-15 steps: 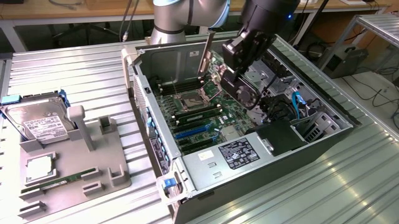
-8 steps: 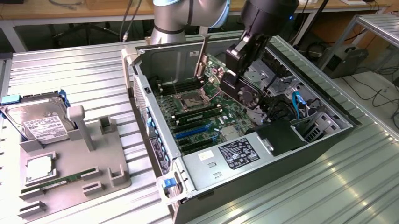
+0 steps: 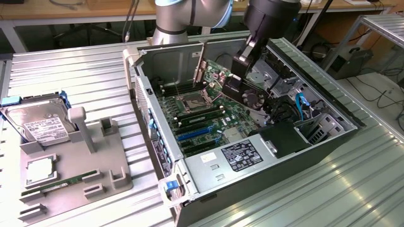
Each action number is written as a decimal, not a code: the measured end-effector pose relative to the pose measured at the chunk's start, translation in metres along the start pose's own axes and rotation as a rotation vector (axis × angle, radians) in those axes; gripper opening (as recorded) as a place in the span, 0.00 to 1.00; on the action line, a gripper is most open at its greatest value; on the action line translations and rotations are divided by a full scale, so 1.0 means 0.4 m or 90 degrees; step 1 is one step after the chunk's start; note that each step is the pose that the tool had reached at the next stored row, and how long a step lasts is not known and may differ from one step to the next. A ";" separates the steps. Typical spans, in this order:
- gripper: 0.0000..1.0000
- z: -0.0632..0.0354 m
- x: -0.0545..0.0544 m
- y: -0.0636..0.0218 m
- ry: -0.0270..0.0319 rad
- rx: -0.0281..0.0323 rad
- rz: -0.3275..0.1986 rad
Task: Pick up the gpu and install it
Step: 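Insert the gpu into the slot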
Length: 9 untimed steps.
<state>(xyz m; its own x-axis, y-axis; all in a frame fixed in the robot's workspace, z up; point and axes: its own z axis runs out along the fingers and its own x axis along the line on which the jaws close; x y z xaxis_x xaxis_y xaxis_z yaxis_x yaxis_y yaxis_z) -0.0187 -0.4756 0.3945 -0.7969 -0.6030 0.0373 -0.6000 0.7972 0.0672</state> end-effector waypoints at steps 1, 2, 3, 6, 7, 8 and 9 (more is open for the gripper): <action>0.26 0.001 0.000 0.000 0.0006 0.0006 -0.011; 0.26 0.003 0.000 0.000 0.0013 0.0012 -0.024; 0.26 0.004 0.000 0.000 0.0020 0.0019 -0.038; 0.26 0.008 0.000 0.000 0.0039 0.0035 -0.072; 0.26 0.010 0.000 -0.001 0.0047 0.0042 -0.088; 0.26 0.012 0.000 -0.001 0.0055 0.0049 -0.102; 0.26 0.014 0.000 -0.001 0.0063 0.0055 -0.116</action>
<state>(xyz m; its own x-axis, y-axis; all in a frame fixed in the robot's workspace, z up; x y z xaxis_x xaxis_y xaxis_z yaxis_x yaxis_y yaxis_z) -0.0187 -0.4756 0.3890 -0.6747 -0.7373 0.0351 -0.7346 0.6753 0.0652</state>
